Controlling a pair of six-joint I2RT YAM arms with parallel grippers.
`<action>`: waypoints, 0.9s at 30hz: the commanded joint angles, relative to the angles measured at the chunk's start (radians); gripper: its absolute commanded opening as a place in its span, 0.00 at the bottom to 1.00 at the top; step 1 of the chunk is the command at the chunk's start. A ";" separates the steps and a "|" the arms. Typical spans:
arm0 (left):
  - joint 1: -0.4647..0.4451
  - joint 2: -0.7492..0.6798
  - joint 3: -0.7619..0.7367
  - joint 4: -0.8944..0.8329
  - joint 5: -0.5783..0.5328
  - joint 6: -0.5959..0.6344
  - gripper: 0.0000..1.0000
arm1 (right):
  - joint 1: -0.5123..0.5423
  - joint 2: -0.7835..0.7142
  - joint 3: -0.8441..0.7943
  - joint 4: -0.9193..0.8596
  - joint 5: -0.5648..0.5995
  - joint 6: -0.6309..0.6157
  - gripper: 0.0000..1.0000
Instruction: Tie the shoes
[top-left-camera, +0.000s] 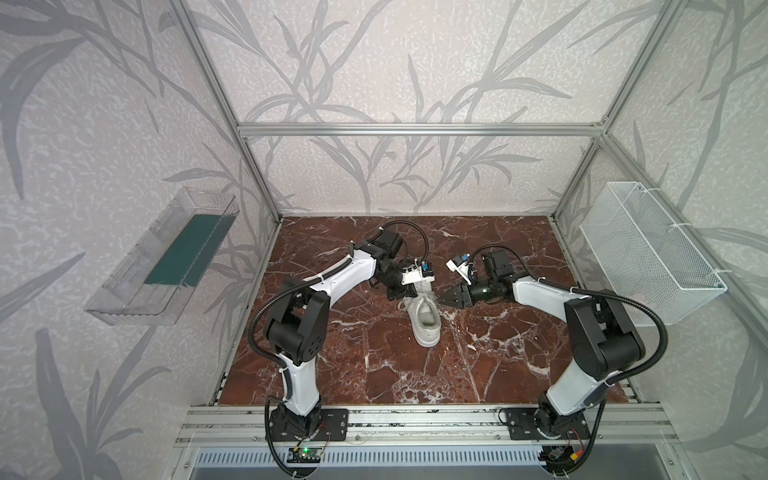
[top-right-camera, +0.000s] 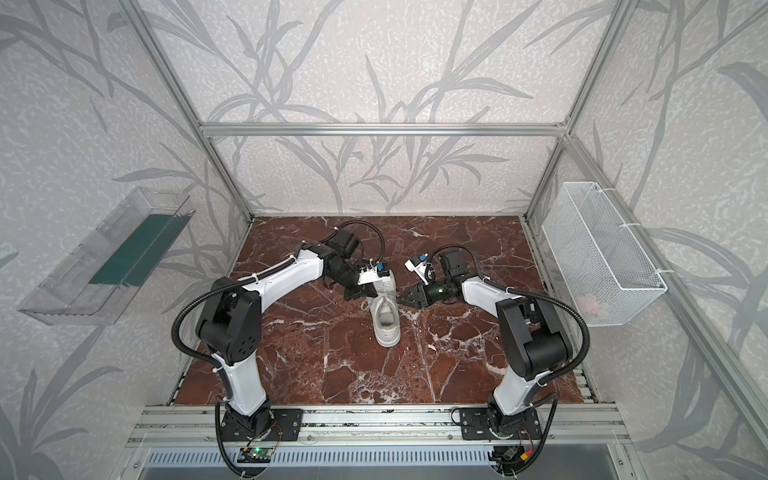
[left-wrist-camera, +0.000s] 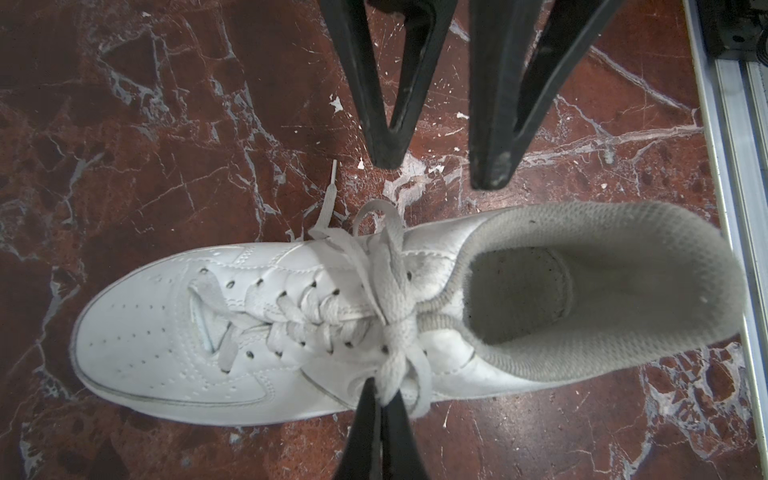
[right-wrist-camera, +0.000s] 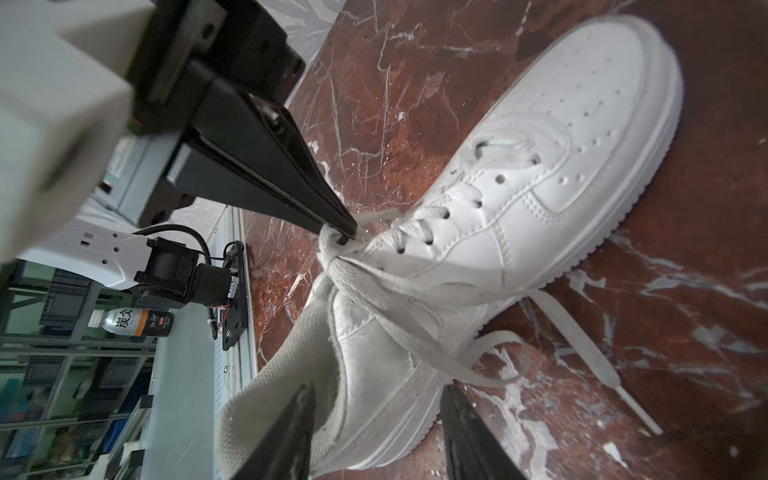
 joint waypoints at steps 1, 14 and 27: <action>-0.003 0.013 0.027 -0.020 0.009 0.005 0.00 | 0.031 0.012 -0.015 0.029 -0.043 0.039 0.50; -0.004 0.009 0.026 -0.048 -0.004 0.024 0.00 | 0.097 -0.013 -0.052 0.108 -0.065 0.084 0.50; -0.003 0.013 0.032 -0.056 0.003 0.028 0.00 | 0.073 -0.063 -0.001 -0.021 0.140 -0.150 0.37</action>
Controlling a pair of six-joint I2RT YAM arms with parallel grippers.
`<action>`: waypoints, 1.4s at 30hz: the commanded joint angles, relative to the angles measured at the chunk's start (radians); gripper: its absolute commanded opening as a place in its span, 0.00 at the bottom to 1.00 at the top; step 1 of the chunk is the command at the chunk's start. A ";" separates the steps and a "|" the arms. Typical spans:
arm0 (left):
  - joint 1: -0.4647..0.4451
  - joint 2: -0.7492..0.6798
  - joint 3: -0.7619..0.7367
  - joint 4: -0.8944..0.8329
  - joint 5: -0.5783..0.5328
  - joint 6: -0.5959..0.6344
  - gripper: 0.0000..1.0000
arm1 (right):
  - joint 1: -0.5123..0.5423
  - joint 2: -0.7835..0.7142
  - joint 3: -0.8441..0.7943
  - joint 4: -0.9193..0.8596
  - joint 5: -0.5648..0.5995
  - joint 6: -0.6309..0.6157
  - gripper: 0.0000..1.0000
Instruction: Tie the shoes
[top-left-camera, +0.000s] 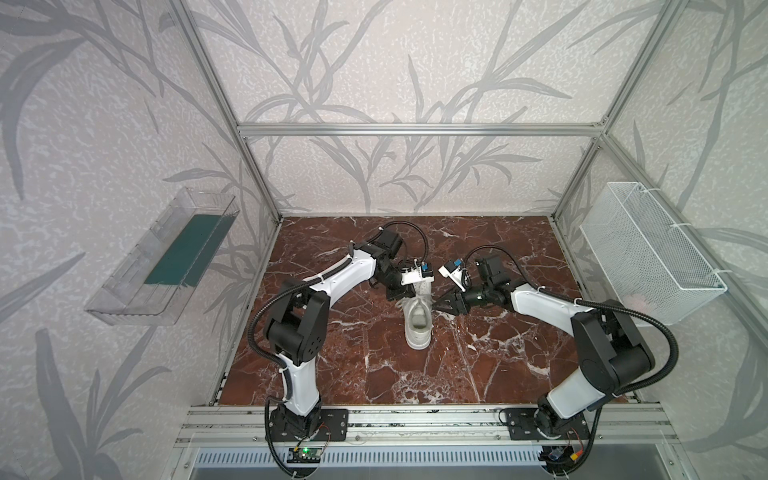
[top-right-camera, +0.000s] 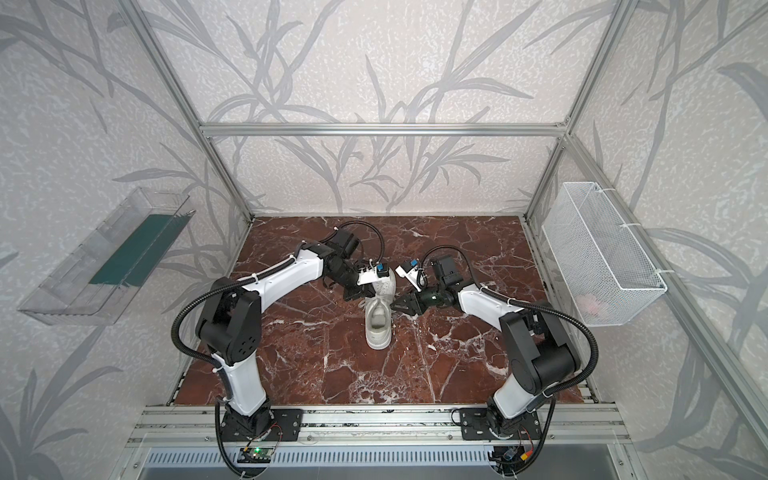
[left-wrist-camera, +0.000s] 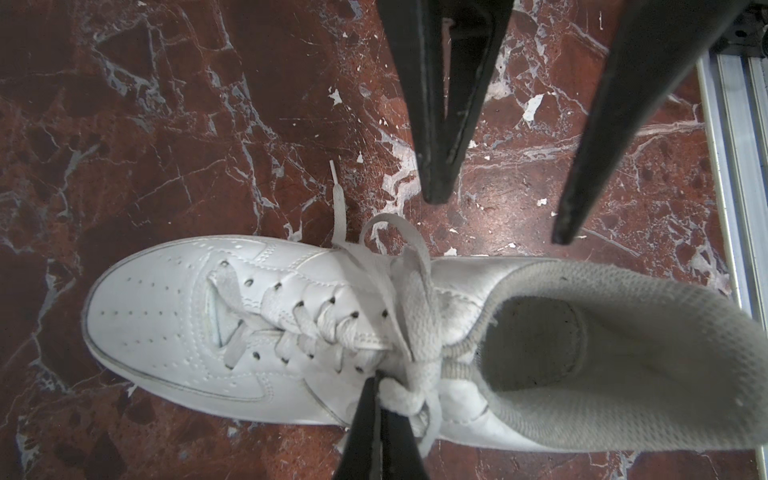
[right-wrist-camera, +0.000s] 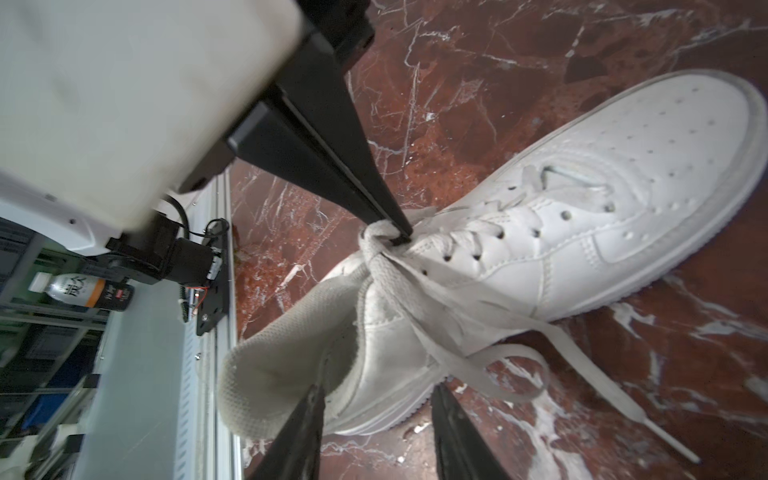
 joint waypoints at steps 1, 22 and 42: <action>-0.004 0.012 0.029 -0.044 0.010 0.027 0.00 | -0.005 0.038 0.055 -0.060 0.033 -0.075 0.35; -0.002 0.015 0.022 -0.046 0.015 0.024 0.00 | -0.001 0.188 0.165 -0.099 -0.097 -0.143 0.28; -0.003 0.012 0.022 -0.047 0.015 0.016 0.00 | 0.004 0.240 0.203 -0.113 -0.140 -0.165 0.33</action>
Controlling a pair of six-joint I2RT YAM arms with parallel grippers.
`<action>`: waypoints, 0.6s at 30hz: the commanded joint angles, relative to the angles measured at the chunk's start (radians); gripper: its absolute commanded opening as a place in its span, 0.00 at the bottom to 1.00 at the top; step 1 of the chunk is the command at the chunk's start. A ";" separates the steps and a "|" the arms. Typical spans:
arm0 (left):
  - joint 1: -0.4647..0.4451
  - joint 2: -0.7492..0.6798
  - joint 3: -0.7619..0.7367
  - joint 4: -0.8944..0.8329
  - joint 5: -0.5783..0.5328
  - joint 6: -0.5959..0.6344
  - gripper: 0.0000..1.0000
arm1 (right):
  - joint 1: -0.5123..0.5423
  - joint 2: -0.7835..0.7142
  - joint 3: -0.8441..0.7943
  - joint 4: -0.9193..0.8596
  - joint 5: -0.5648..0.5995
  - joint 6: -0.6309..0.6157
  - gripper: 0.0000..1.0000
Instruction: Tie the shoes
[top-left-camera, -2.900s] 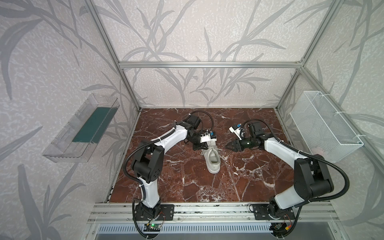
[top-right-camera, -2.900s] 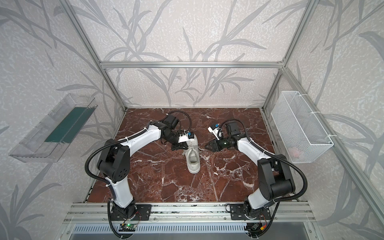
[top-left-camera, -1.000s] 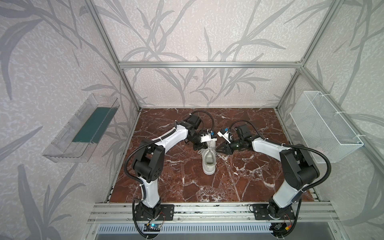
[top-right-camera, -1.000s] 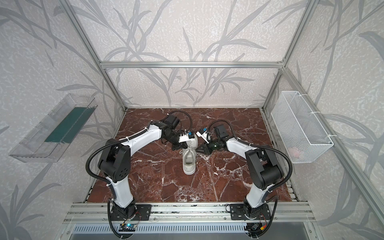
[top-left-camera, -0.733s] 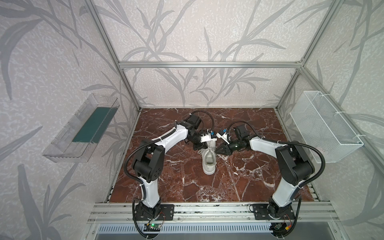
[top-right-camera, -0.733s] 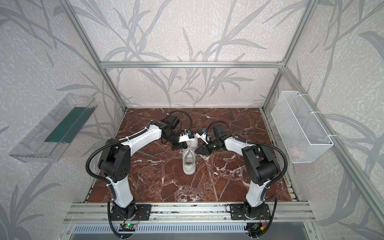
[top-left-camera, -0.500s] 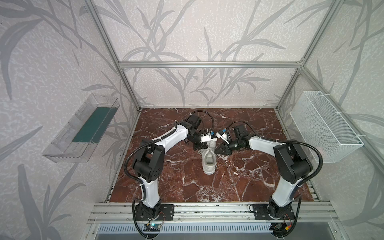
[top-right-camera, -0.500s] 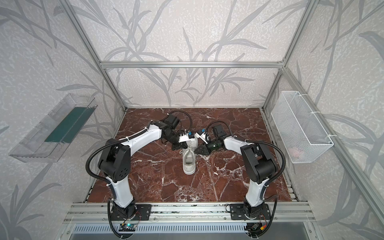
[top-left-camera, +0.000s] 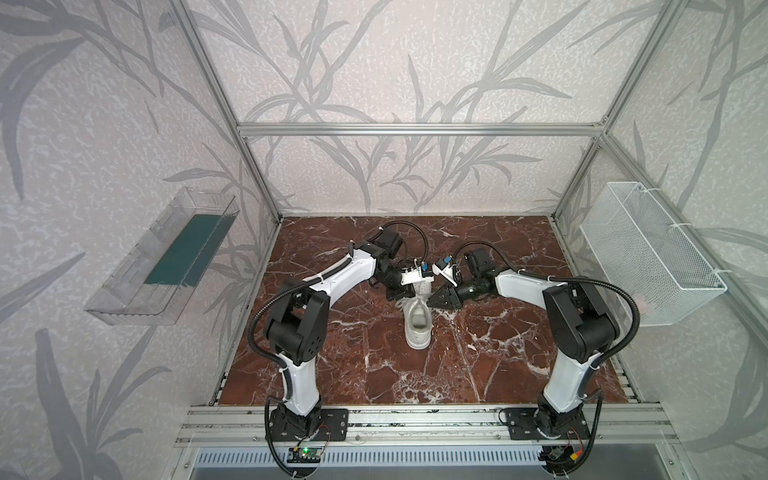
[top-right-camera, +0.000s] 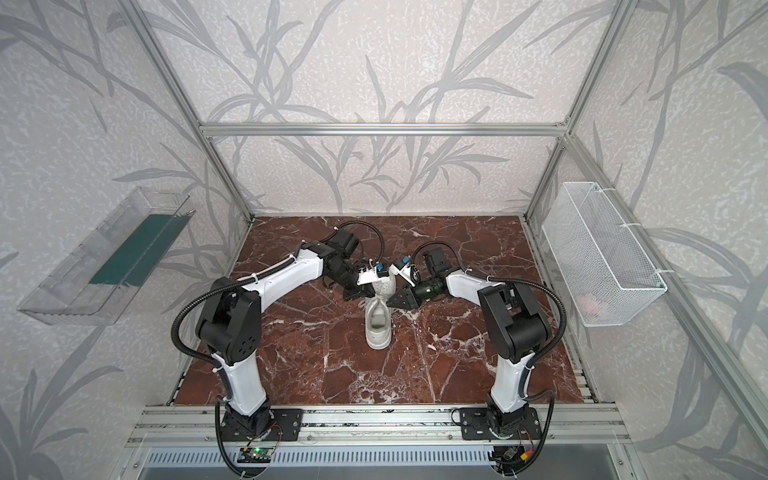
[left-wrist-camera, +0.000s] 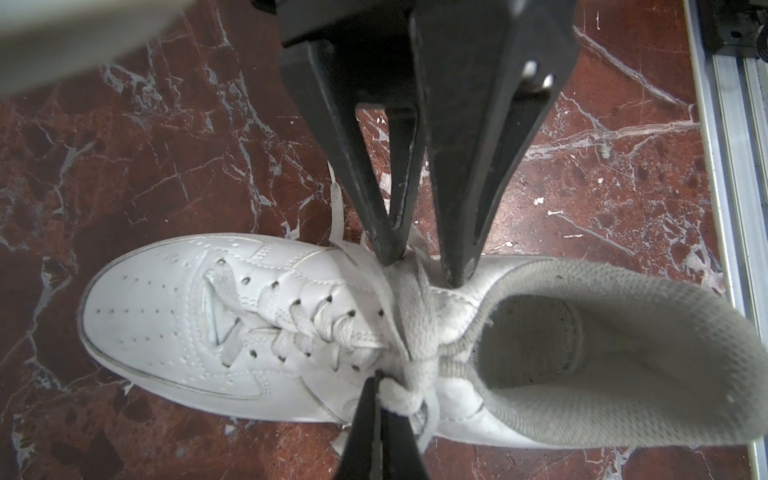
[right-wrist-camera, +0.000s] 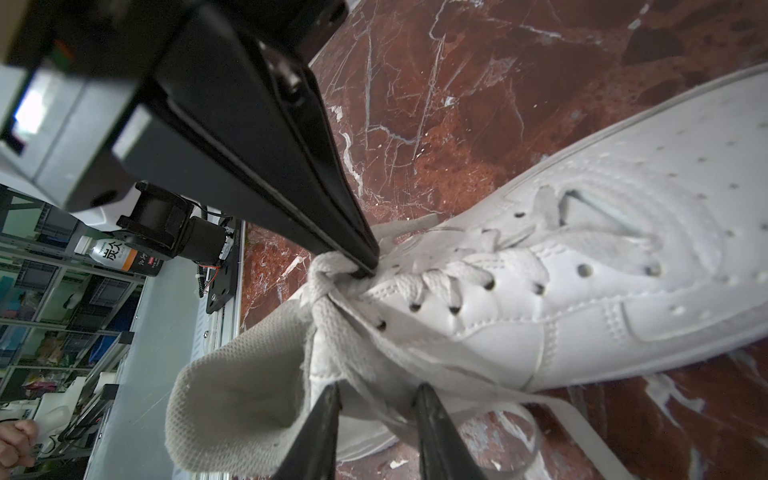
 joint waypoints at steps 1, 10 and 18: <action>-0.003 0.012 0.019 -0.036 0.016 0.015 0.00 | 0.005 0.022 0.028 -0.010 -0.013 -0.025 0.33; -0.002 0.013 0.022 -0.037 0.018 0.014 0.00 | 0.005 0.059 0.044 -0.010 -0.054 -0.055 0.29; -0.003 0.004 0.020 -0.044 0.009 0.018 0.00 | 0.005 0.036 0.044 -0.048 -0.047 -0.074 0.00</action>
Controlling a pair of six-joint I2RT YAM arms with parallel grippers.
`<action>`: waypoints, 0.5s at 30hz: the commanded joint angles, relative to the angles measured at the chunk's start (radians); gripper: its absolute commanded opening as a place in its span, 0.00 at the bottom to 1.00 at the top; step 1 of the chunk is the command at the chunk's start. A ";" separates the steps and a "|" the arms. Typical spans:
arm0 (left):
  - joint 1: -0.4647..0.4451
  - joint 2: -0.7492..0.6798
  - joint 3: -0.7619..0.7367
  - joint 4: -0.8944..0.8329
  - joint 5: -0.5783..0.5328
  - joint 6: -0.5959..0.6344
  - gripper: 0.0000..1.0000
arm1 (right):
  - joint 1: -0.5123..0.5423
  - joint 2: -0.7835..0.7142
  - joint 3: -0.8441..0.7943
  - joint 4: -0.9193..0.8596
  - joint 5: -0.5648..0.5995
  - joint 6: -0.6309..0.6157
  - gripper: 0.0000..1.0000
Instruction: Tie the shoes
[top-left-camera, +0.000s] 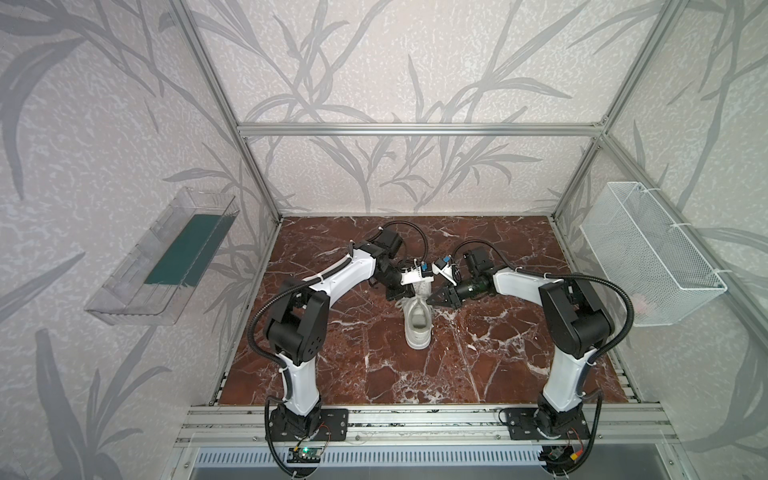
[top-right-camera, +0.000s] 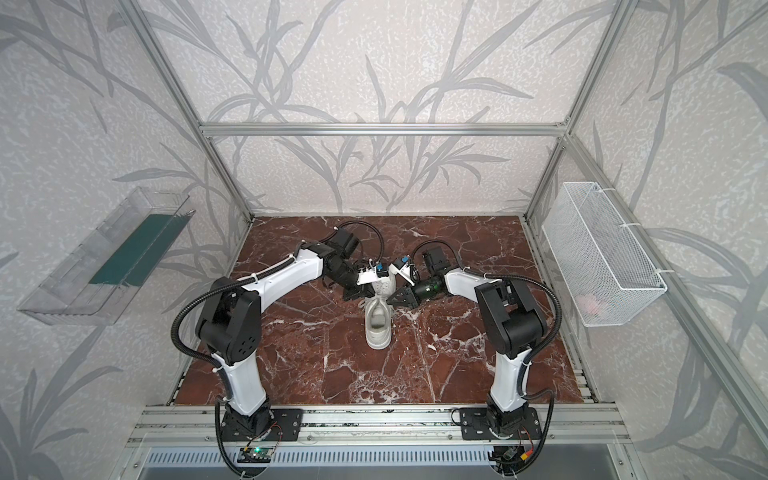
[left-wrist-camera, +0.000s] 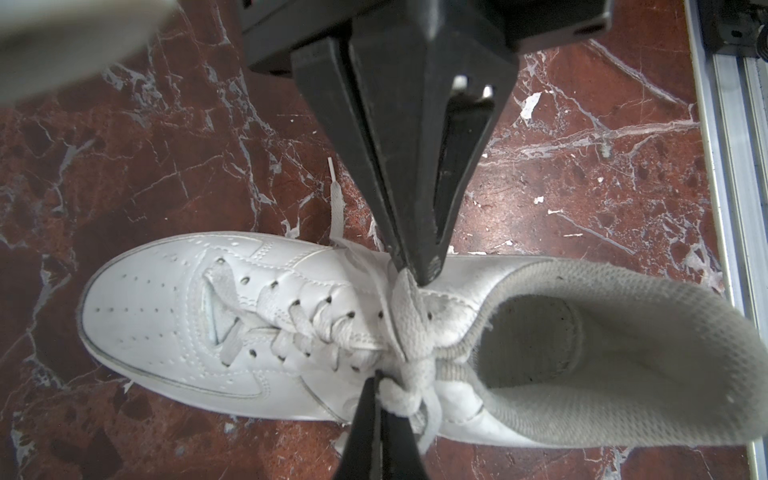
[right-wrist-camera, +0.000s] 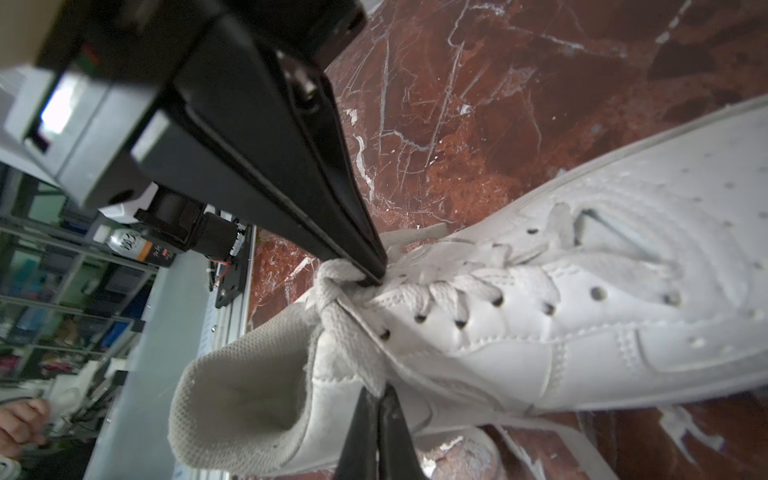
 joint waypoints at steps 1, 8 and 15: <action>-0.003 0.005 0.021 -0.042 0.008 0.018 0.00 | 0.008 -0.007 0.015 -0.041 0.006 -0.030 0.00; -0.001 0.003 0.042 -0.073 -0.022 0.026 0.00 | 0.006 -0.059 0.010 -0.102 0.013 -0.047 0.00; -0.003 -0.005 0.045 -0.073 -0.025 0.029 0.00 | 0.007 -0.109 -0.012 -0.128 0.016 -0.046 0.00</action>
